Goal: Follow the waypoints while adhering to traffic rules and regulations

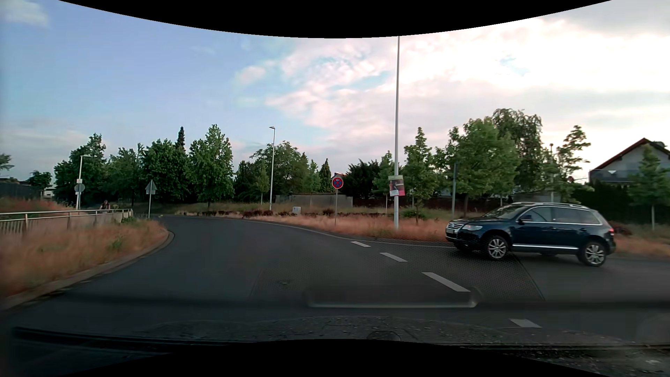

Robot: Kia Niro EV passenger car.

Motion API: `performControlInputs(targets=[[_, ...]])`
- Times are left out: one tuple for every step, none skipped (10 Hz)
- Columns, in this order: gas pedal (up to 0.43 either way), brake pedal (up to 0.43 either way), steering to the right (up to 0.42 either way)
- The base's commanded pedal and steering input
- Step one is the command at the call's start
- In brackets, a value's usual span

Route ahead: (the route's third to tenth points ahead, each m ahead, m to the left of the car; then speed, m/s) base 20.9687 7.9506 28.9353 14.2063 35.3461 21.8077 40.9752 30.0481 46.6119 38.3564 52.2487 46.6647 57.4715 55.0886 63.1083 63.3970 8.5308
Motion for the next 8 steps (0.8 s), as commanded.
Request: performControlInputs(targets=[[0.067, 0.000, -0.114], [0.067, 0.000, -0.114], [0.059, 0.000, -0.114], [0.059, 0.000, -0.114], [0.059, 0.000, -0.114], [0.059, 0.000, -0.114], [0.059, 0.000, -0.114], [0.059, 0.000, -0.114]])
